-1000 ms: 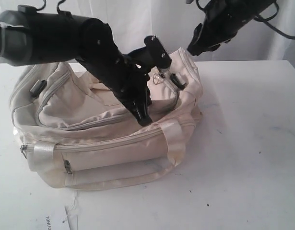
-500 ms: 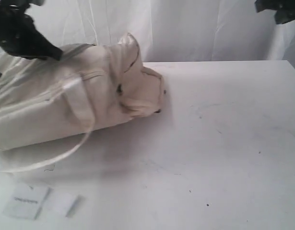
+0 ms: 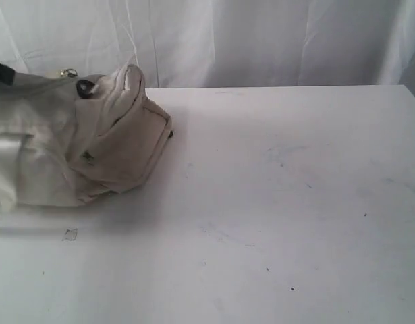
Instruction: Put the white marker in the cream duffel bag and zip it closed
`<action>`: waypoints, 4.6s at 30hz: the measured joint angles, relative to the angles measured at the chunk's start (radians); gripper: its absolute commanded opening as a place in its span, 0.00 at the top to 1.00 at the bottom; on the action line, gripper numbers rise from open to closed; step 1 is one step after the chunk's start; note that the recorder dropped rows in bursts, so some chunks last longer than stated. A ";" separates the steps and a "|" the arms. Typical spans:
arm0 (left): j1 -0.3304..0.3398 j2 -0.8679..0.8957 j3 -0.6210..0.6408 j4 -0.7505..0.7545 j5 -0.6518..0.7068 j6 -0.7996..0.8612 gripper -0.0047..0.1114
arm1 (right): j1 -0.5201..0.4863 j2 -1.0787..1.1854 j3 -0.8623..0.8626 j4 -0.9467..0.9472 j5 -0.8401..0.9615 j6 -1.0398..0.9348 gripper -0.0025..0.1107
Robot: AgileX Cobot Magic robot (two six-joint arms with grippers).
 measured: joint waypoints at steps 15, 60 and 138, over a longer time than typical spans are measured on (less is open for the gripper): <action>-0.297 0.016 0.066 -0.661 -0.001 0.561 0.96 | 0.000 0.000 0.111 0.002 0.087 -0.055 0.95; -0.396 -0.174 0.066 0.002 0.104 0.246 0.36 | 0.000 0.000 0.127 0.020 0.273 -0.142 0.95; 0.230 -1.228 0.883 0.228 -0.043 -0.481 0.96 | 0.000 -1.112 1.398 0.150 -0.815 -0.328 0.98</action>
